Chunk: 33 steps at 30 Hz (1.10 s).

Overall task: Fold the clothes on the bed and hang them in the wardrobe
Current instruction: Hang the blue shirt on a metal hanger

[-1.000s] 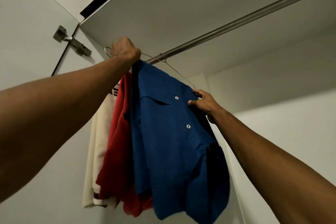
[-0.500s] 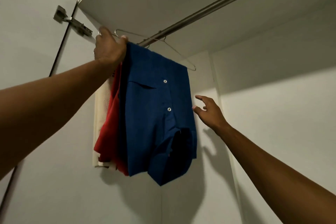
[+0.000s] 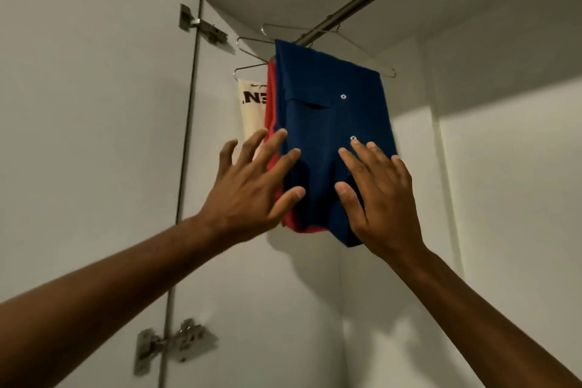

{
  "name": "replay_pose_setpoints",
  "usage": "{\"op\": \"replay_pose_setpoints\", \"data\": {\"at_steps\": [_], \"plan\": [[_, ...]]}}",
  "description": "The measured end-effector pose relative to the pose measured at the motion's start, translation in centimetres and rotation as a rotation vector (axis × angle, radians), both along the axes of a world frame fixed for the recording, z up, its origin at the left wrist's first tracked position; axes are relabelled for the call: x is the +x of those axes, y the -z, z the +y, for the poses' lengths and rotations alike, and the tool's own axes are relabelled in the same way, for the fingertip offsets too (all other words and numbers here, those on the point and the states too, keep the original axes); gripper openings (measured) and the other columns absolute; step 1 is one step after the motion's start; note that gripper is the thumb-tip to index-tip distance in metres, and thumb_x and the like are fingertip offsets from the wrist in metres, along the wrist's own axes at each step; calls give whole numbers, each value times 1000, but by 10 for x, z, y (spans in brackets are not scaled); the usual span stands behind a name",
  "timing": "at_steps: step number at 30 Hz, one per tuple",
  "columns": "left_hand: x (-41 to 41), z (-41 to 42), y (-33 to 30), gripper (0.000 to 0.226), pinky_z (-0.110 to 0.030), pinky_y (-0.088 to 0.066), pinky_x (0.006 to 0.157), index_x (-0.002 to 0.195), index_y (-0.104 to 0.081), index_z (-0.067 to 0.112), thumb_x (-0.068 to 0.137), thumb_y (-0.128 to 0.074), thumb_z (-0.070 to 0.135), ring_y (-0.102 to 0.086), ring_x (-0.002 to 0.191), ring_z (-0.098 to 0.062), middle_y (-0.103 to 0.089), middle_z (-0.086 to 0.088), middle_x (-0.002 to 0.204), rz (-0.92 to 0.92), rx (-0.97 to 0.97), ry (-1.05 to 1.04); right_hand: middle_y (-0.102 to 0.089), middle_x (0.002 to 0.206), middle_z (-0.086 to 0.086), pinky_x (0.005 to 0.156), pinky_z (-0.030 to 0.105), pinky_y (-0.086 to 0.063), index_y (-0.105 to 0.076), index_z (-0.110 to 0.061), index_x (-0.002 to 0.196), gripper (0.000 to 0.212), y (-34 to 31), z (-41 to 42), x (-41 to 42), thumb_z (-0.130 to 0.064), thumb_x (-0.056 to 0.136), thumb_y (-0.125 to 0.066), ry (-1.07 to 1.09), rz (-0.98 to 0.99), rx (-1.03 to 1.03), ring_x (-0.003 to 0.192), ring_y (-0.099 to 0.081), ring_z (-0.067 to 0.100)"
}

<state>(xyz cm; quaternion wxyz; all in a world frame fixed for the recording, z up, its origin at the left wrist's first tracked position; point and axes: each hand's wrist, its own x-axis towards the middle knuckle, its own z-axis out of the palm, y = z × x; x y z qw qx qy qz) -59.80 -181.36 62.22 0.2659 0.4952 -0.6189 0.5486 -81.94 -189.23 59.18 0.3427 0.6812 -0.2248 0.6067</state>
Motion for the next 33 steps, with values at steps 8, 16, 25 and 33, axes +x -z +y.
{"op": "replay_pose_setpoints", "data": {"at_steps": [8, 16, 25, 33], "plan": [[78, 145, 79, 76, -65, -16, 116, 154, -33, 12, 97, -27, 62, -11, 153, -33, -19, -14, 165, 11, -19, -301, -36, 159, 5, 119, 57, -22, -40, -19, 152, 65, 52, 114, 116, -57, 103, -20, -128, 166, 66, 150, -26, 25], [188, 380, 158, 73, -65, -7, 118, 155, -31, 16, 98, -30, 60, -2, 154, -31, -12, -10, 167, 215, 23, -600, -27, 163, 4, 122, 50, -16, -29, -18, 156, 66, 134, 295, 289, -56, 102, -23, -449, 381, 200, 152, -19, 24], [256, 659, 265, 61, -63, -15, 116, 152, -39, 11, 99, -44, 42, -13, 153, -32, -23, -11, 164, 400, -87, -1019, -39, 156, 11, 121, 48, -24, -37, -7, 152, 52, 212, 569, 457, -25, 103, -33, -1073, 557, 85, 148, -31, 26], [277, 874, 378, 66, -65, -15, 116, 151, -37, 13, 92, -52, 40, -12, 153, -30, -23, -10, 164, 800, -137, -1503, -45, 151, 15, 117, 46, -34, -41, -5, 149, 54, 327, 776, 556, -7, 95, -44, -1502, 858, -63, 143, -39, 31]]}}
